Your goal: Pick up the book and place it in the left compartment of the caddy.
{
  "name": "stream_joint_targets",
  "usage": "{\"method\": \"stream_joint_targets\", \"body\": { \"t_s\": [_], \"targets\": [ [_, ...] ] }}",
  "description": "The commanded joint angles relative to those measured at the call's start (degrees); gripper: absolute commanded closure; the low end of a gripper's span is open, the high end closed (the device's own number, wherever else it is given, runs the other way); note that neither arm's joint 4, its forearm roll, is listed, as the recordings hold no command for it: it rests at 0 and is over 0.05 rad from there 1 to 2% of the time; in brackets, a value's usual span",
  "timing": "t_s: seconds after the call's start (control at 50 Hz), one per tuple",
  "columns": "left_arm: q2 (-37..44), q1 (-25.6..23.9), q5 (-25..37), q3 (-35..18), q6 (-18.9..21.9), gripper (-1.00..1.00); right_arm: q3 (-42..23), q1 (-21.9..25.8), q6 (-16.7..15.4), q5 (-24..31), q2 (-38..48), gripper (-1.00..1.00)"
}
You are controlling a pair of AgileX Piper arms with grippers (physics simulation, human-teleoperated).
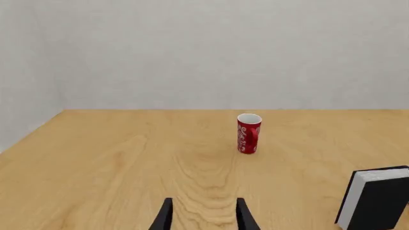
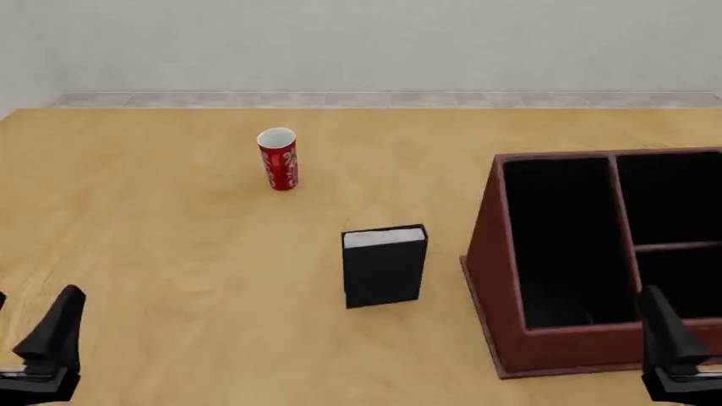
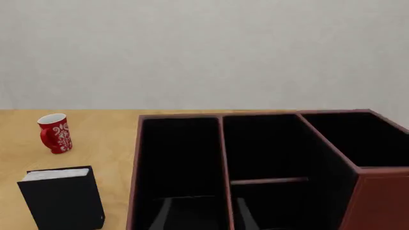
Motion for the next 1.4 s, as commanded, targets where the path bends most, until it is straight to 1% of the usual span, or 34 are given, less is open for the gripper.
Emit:
{"method": "stream_joint_targets", "body": {
  "t_s": [0.02,0.46,0.48,0.5,0.52,0.54,0.56,0.6,0.66,0.68,0.7,0.74,0.76,0.78,0.8,0.82,0.84,0.86,0.9,0.94,0.96,0.98,1.0,1.02,1.04,1.08,1.12,1.14,1.18,1.2,1.26,1.34,1.4],
  "targets": [
    [0.49,0.06,-0.36,-0.06,-0.01,-1.0,-0.12,0.0,0.0,-0.22,0.39,-1.0],
    [0.65,0.07,-0.21,-0.35,-0.01,-1.0,-0.11,-0.01,0.05,-0.38,0.6,-1.0],
    [0.65,0.07,-0.3,-0.25,0.0,-1.0,-0.22,0.05,0.92,-0.37,0.9,-1.0],
    [0.64,0.07,-0.33,-0.22,0.01,-1.0,-0.22,0.06,0.59,-1.0,2.13,-1.0],
    [0.32,0.03,-0.25,-0.24,0.47,-1.0,-0.33,1.38,0.88,-1.89,4.02,-1.0],
    [0.01,-0.05,-0.36,-0.27,1.28,-1.0,-0.91,1.32,0.62,-1.18,3.57,-1.0],
    [0.38,0.05,-0.24,-0.22,0.31,-1.0,-2.7,1.6,-0.14,-0.09,3.54,-1.0],
    [0.21,0.02,-0.27,-0.23,0.68,-1.0,-4.83,2.33,-0.83,0.21,4.99,-1.0],
    [0.84,0.08,-0.49,-0.2,-0.05,-1.0,-8.64,3.31,-1.8,1.14,6.97,-1.0],
    [0.5,0.03,-0.4,-0.21,0.41,-1.0,-10.29,4.42,-2.89,1.77,7.74,-1.0],
    [0.32,0.01,-0.38,-0.21,0.67,-1.0,-11.18,4.82,-2.97,2.25,7.99,-1.0],
    [0.8,0.06,-0.62,-0.16,0.17,-1.0,-13.82,6.48,-4.62,3.33,9.26,-1.0],
    [1.02,0.06,-0.78,-0.14,0.05,-1.0,-14.4,6.71,-4.44,3.43,9.89,-1.0],
    [0.74,0.03,-0.7,-0.15,0.41,-1.0,-15.93,8.03,-5.96,3.52,11.55,-1.0],
    [0.44,-0.01,-0.6,-0.16,0.81,-1.0,-17.05,7.97,-4.3,3.7,13.42,-1.0],
    [0.42,-0.01,-0.58,-0.16,0.81,-1.0,-17.69,8.95,-3.86,3.99,13.85,-1.0],
    [1.02,0.05,-0.82,-0.14,0.14,-1.0,-18.88,11.2,-7.67,4.55,12.91,-1.0],
    [1.18,0.06,-0.92,-0.15,0.05,-1.0,-19.51,11.02,-7.91,4.88,12.76,-1.0],
    [0.82,0.02,-0.75,-0.19,0.46,-1.0,-21.36,12.75,-9.32,5.68,13.65,-1.0],
    [0.61,0.01,-0.61,-0.22,0.62,-1.0,-23.34,14.32,-9.73,6.7,14.46,-1.0],
    [0.92,0.04,-0.7,-0.22,0.24,-1.0,-24.35,14.05,-9.82,7.36,15.41,-1.0],
    [1.08,0.05,-0.75,-0.24,0.1,-1.0,-25.18,14.84,-12.25,7.82,16.15,-1.0],
    [0.99,0.05,-0.65,-0.3,0.18,-1.0,-26.23,15.87,-13.18,8.48,16.95,-1.0],
    [0.72,0.03,-0.49,-0.34,0.43,-1.0,-27.43,15.97,-13.29,9.11,17.43,-1.0],
    [0.46,0.0,-0.35,-0.38,0.72,-1.0,-28.5,16.17,-14.39,9.69,18.32,-1.0],
    [0.65,0.03,-0.32,-0.41,0.38,-1.0,-30.46,17.78,-15.63,11.13,19.51,-1.0],
    [0.83,0.05,-0.32,-0.46,0.16,-1.0,-32.41,17.91,-17.3,12.12,21.31,-1.0],
    [0.48,0.02,-0.13,-0.51,0.53,-1.0,-34.4,19.76,-18.37,13.57,22.92,-1.0],
    [0.41,0.02,-0.03,-0.55,0.55,-1.0,-36.09,20.29,-21.17,14.68,24.81,-1.0],
    [0.6,0.05,-0.07,-0.54,0.29,-1.0,-37.06,20.55,-21.75,15.28,25.43,-1.0],
    [0.48,0.03,0.05,-0.61,0.41,-1.0,-40.05,21.56,-25.5,16.66,27.18,-1.0],
    [0.49,0.05,0.2,-0.7,0.3,-1.0,-43.24,22.85,-26.64,18.49,28.83,-1.0],
    [0.47,0.04,0.19,-0.69,0.34,-1.0,-44.87,24.2,-28.89,19.57,30.21,-1.0]
  ]
}}
